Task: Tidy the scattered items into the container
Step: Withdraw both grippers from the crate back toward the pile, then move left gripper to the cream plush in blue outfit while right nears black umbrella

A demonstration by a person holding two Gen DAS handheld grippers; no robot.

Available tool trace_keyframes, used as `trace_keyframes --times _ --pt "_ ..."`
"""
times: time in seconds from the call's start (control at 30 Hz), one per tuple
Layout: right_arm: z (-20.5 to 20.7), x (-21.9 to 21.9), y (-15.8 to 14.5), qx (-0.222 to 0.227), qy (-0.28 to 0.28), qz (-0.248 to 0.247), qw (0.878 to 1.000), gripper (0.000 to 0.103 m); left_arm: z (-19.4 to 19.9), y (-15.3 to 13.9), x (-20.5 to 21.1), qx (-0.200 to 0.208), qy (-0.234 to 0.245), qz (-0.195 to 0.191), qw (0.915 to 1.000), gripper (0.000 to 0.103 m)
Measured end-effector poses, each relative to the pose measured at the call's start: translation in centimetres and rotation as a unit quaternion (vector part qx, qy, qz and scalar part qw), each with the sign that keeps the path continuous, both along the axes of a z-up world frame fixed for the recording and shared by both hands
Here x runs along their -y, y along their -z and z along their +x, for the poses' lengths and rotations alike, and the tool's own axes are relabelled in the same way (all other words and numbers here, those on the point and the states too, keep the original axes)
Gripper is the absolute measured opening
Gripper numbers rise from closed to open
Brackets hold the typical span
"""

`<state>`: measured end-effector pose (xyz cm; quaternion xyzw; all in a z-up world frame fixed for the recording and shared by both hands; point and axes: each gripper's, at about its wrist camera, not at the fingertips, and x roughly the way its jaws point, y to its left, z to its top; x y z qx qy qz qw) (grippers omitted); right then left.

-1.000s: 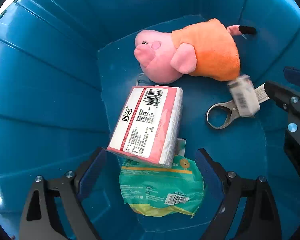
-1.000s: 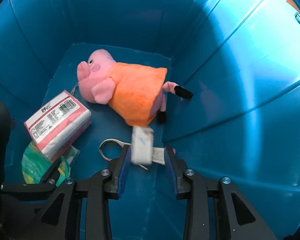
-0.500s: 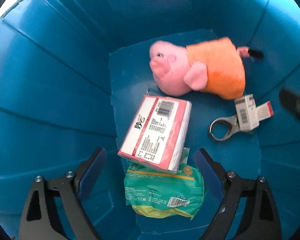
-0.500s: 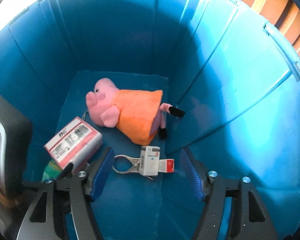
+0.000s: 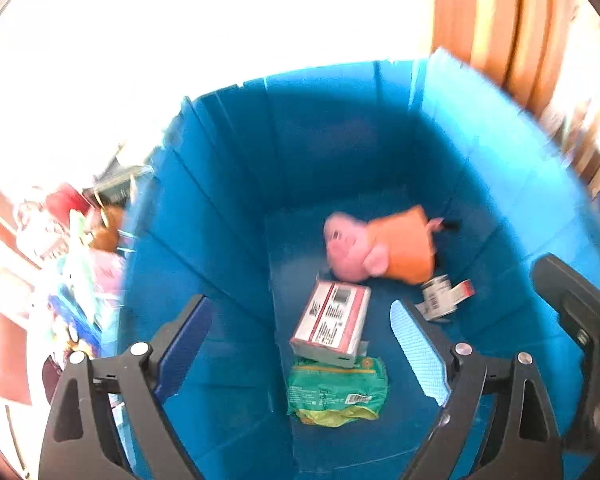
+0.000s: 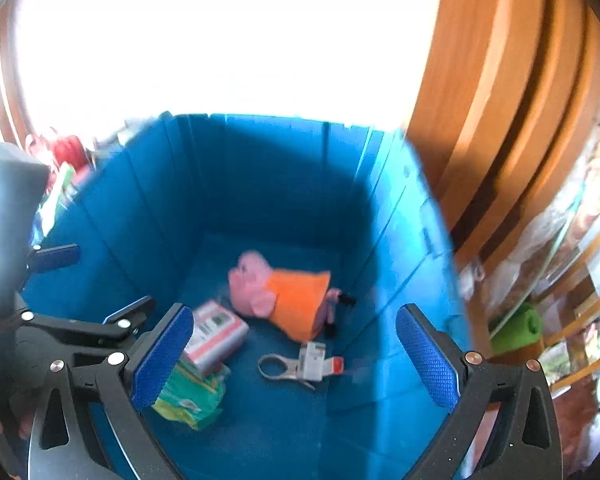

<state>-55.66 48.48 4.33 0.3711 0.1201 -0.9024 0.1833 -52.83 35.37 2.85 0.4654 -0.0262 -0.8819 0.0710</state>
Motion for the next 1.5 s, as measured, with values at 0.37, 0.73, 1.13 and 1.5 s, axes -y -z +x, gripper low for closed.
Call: trace_keyframes --times 0.37,0.73,1.13,1.5 --pt "14.8 3.5 -6.2 -0.089 -0.016 -0.073 0.993 0.103 15.0 -8.9 8.7 -0.141 -0.009 0.043 0.989 0.103" --pt "30.2 17.0 -6.3 -0.121 -0.077 -0.122 0.982 0.103 31.9 -6.1 24.9 -0.189 -0.074 0.019 0.979 0.103" --pt "35.4 28.9 5.5 -0.009 -0.104 -0.078 0.992 0.103 40.9 4.4 42.3 -0.131 -0.183 -0.014 0.9743 0.103" --pt "31.7 35.2 16.2 0.073 -0.161 -0.055 0.983 0.103 40.5 15.6 46.2 -0.069 -0.223 -0.002 0.9723 0.103"
